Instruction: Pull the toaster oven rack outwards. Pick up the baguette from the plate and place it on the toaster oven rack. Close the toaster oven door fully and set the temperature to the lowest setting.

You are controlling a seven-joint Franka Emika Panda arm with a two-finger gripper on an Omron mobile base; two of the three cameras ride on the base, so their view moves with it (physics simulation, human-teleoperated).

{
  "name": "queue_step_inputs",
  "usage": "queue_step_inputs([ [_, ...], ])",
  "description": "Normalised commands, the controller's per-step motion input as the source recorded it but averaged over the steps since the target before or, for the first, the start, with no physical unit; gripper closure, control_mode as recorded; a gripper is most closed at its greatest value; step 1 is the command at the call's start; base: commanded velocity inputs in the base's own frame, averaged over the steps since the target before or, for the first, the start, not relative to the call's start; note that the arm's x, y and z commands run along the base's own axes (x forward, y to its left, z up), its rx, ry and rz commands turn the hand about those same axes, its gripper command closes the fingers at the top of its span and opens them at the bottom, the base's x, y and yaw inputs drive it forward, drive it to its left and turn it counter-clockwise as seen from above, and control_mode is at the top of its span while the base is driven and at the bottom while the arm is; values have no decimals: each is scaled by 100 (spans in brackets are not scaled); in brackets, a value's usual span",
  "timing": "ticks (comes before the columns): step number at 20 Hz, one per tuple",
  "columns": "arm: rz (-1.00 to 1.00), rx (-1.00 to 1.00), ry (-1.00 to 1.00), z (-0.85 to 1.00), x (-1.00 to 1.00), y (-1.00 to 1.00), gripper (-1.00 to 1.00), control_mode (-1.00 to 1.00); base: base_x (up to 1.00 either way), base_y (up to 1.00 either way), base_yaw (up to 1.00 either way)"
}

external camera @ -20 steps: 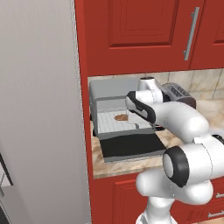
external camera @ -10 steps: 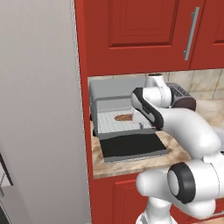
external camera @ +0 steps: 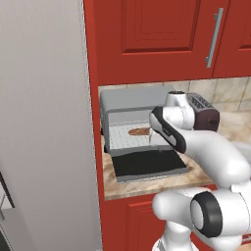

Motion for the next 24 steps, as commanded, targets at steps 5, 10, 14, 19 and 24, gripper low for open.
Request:
queue_step_inputs([
  [5, 0, 0, -3, -30, 0, 0, -100, -100, 0, 0, 0],
  [10, 0, 0, -6, -30, 1, 0, -100, -100, 0, 0, 0],
  [14, 0, 0, -14, -16, 8, 0, -100, -100, 0, 0, 0],
  [19, 0, 0, -14, -5, 14, 0, -100, -100, 0, 0, 0],
  [24, 0, -2, -3, 0, 35, 0, -100, -100, 0, 0, 0],
])
